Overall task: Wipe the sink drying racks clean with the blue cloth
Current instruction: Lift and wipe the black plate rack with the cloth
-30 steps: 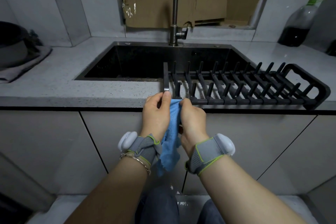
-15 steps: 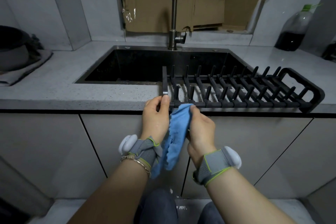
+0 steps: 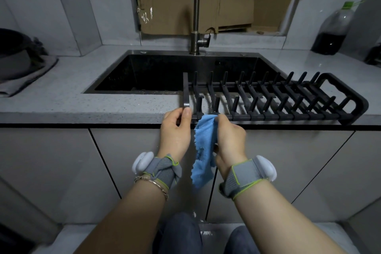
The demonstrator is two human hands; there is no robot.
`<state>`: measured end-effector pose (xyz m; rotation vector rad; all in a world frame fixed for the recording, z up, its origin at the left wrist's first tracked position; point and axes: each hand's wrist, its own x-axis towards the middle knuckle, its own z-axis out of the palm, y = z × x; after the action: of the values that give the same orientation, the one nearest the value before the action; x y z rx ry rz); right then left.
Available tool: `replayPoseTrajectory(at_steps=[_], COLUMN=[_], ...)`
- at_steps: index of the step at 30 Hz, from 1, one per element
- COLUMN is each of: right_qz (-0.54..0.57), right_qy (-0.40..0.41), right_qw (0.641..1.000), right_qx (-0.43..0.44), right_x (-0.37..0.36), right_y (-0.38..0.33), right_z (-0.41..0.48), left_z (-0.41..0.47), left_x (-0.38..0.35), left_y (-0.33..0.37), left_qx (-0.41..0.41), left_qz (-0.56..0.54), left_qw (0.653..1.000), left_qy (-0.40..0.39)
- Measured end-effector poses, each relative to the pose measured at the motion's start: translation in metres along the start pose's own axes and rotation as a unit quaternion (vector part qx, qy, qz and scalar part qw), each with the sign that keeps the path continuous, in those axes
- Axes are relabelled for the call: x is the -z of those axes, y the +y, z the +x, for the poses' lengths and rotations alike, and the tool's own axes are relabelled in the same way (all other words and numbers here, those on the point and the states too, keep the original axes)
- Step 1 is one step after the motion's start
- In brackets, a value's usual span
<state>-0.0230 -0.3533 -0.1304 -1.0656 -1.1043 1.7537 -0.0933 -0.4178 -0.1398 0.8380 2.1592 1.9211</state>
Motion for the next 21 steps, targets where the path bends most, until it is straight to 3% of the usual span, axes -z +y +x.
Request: replayPoseTrajectory(at_steps=[11, 21], right_qz=[-0.002, -0.048], right_qy=[-0.028, 0.015], right_qw=[1.000, 0.999], right_qx=[-0.003, 0.019], right_x=[0.000, -0.004], right_y=[-0.004, 0.000], right_z=[-0.004, 0.009], left_z=[0.001, 0.004], left_x=[0.000, 0.001], left_y=[0.002, 0.003], left_qx=[0.006, 0.000], left_qz=[-0.018, -0.010], left_qw=[1.000, 1.000], left_qy=[0.008, 0.003])
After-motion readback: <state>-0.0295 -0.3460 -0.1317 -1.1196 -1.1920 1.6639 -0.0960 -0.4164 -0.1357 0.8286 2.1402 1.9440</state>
